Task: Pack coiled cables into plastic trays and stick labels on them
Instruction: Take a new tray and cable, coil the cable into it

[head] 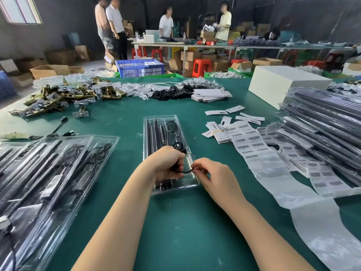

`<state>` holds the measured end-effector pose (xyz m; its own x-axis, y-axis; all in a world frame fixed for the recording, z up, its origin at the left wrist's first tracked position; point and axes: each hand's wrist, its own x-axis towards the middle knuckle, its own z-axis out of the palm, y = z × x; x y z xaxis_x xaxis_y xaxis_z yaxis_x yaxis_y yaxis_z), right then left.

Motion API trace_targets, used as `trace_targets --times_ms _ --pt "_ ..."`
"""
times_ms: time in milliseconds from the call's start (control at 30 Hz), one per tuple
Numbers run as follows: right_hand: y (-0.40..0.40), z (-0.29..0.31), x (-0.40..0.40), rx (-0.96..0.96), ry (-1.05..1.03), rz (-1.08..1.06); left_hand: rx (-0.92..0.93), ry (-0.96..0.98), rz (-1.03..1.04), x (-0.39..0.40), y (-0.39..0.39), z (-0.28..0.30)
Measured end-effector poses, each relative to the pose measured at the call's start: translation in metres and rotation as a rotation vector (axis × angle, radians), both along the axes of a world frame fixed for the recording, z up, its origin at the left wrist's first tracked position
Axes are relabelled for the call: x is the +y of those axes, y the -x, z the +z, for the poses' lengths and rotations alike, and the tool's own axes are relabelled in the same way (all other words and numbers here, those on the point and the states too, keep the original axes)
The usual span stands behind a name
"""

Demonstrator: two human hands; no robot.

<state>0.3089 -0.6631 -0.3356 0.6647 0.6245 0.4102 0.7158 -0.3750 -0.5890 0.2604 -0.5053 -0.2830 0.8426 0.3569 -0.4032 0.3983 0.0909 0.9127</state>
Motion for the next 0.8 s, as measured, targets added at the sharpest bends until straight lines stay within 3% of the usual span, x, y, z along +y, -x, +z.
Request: trace_targets --times_ms 167,267,433,667,800 --pt "-0.003 0.000 -0.002 0.059 -0.082 -0.108 0.109 -0.002 -0.183 0.002 0.010 0.007" --pt "0.000 -0.002 -0.002 -0.035 -0.078 -0.090 0.127 -0.046 -0.249 -0.004 0.009 0.008" --pt "0.003 -0.001 -0.003 -0.134 -0.144 -0.134 0.146 -0.065 -0.246 -0.009 0.007 0.008" --pt "0.002 0.001 0.001 -0.006 -0.127 -0.130 0.161 -0.125 -0.233 -0.015 0.003 0.006" --pt "0.002 0.003 0.001 -0.024 -0.110 -0.058 0.143 -0.119 -0.186 -0.013 0.000 0.005"
